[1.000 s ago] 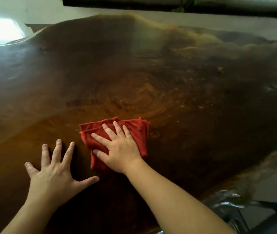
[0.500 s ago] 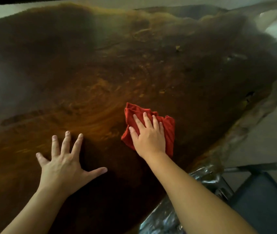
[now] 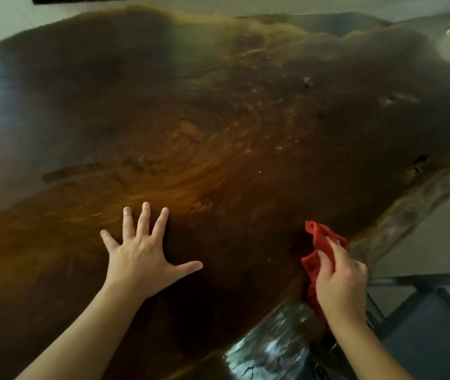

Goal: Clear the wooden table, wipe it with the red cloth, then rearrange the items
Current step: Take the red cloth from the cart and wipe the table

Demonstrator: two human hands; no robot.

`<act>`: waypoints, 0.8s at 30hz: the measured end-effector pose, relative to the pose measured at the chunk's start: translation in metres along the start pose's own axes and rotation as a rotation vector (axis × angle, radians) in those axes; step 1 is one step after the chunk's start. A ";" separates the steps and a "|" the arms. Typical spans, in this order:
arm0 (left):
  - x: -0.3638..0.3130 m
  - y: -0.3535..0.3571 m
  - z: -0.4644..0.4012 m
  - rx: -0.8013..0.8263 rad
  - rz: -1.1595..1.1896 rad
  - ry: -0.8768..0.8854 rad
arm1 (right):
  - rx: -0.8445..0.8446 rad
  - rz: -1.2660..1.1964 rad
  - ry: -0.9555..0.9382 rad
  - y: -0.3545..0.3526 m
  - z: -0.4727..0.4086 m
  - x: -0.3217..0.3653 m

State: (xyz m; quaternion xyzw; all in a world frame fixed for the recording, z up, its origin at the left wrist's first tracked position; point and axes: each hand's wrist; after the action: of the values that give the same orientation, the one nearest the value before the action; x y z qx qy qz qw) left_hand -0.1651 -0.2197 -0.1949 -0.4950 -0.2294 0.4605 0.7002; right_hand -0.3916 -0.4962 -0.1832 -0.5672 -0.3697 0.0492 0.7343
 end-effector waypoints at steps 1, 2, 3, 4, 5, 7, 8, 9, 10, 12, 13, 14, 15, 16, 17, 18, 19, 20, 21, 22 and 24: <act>0.010 -0.001 0.003 -0.005 0.006 -0.017 | 0.001 0.006 -0.034 0.002 -0.008 0.010; 0.021 -0.002 0.007 -0.007 0.012 -0.037 | 0.026 0.026 -0.066 0.007 -0.017 0.023; 0.034 -0.003 0.011 -0.009 0.019 -0.057 | 0.069 0.055 -0.077 0.016 -0.026 0.038; 0.045 -0.003 0.014 -0.009 0.027 -0.078 | 0.117 0.097 -0.066 0.026 -0.034 0.051; 0.059 -0.003 0.019 -0.013 0.037 -0.105 | 0.171 0.148 -0.056 0.039 -0.042 0.067; 0.081 -0.001 0.027 -0.017 0.053 -0.148 | 0.247 0.236 -0.078 0.061 -0.057 0.092; 0.093 0.000 0.032 -0.019 0.062 -0.174 | 0.277 0.264 -0.113 0.072 -0.063 0.106; 0.106 0.001 0.037 -0.019 0.075 -0.200 | 0.300 0.290 -0.149 0.082 -0.069 0.122; 0.118 0.004 0.041 -0.019 0.088 -0.224 | 0.318 0.310 -0.182 0.093 -0.074 0.139; 0.143 0.008 0.049 -0.018 0.112 -0.272 | 0.344 0.332 -0.245 0.114 -0.084 0.176; 0.154 0.009 0.054 -0.018 0.124 -0.293 | 0.352 0.339 -0.273 0.125 -0.088 0.193; 0.167 0.011 0.058 -0.018 0.136 -0.315 | 0.359 0.347 -0.299 0.137 -0.092 0.211; 0.178 0.013 0.063 -0.019 0.147 -0.334 | 0.364 0.358 -0.321 0.147 -0.096 0.228; 0.188 0.014 0.067 -0.017 0.155 -0.353 | 0.366 0.366 -0.343 0.156 -0.099 0.244; 0.199 0.016 0.072 -0.019 0.162 -0.373 | 0.367 0.375 -0.369 0.166 -0.103 0.261; 0.209 0.017 0.077 -0.019 0.168 -0.393 | 0.369 0.381 -0.394 0.176 -0.105 0.277; 0.220 0.018 0.081 -0.021 0.173 -0.412 | 0.375 0.383 -0.421 0.185 -0.107 0.294; 0.230 0.019 0.085 -0.025 0.178 -0.430 | 0.385 0.384 -0.447 0.195 -0.108 0.310; 0.240 0.020 0.089 -0.030 0.184 -0.446 | 0.398 0.387 -0.473 0.205 -0.108 0.326; 0.249 0.020 0.093 -0.034 0.191 -0.461 | 0.408 0.395 -0.500 0.214 -0.108 0.341; 0.265 0.022 0.100 -0.040 0.199 -0.484 | 0.426 0.411 -0.552 0.232 -0.106 0.368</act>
State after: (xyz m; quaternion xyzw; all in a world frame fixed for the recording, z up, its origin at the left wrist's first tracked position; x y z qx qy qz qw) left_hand -0.1275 0.0613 -0.2099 -0.4045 -0.3496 0.6273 0.5663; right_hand 0.0185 -0.3179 -0.2143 -0.4299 -0.4133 0.4209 0.6835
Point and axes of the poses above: each hand's wrist, its own z-axis away from the middle knuckle, its own y-axis out of the palm, x = y × z, and after that the axes turned 8 degrees about x, right-handed
